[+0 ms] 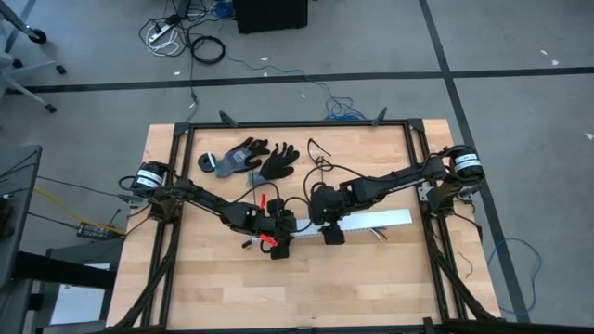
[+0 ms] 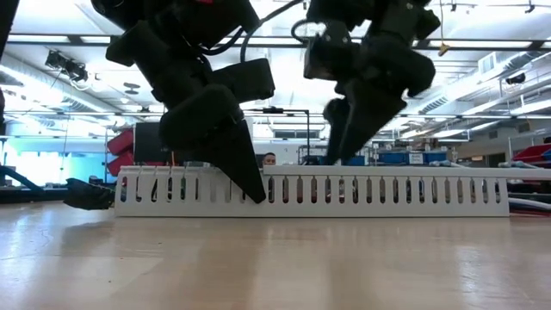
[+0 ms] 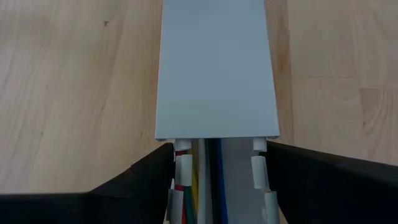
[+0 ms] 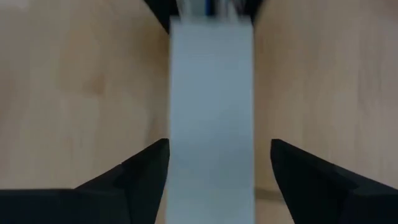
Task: Ziptie cables
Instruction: Close the white cable duct
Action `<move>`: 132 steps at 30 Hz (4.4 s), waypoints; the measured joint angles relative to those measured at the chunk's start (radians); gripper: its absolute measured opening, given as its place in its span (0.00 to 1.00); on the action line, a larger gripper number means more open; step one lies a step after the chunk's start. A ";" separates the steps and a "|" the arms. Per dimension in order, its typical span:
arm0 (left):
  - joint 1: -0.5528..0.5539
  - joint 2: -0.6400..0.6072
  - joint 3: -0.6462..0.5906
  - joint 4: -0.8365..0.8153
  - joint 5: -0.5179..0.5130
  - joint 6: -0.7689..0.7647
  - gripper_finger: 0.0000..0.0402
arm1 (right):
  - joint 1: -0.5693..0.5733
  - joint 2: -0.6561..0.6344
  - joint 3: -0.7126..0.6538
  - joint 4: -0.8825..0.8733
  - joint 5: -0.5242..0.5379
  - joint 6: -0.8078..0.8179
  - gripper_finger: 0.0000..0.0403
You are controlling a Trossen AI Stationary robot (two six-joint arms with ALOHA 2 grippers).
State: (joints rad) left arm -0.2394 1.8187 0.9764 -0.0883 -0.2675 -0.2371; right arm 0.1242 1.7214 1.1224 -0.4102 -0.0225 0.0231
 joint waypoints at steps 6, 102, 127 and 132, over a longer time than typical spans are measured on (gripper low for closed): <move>0.000 0.000 0.000 -0.001 0.004 0.000 0.55 | 0.016 0.000 0.003 -0.073 0.036 0.029 0.45; 0.002 -0.111 -0.209 0.150 0.149 -0.071 0.62 | 0.005 0.123 -0.060 0.250 -0.114 0.009 0.00; -0.063 -0.259 -0.333 0.085 0.138 -0.115 0.77 | 0.000 0.122 -0.062 0.246 -0.139 0.090 0.00; -0.071 -0.261 -0.354 0.141 0.128 -0.129 0.75 | -0.002 0.122 -0.063 0.249 -0.147 0.105 0.00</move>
State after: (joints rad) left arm -0.3105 1.5581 0.6224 0.0522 -0.1398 -0.3659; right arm 0.1219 1.8435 1.0592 -0.1608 -0.1696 0.1278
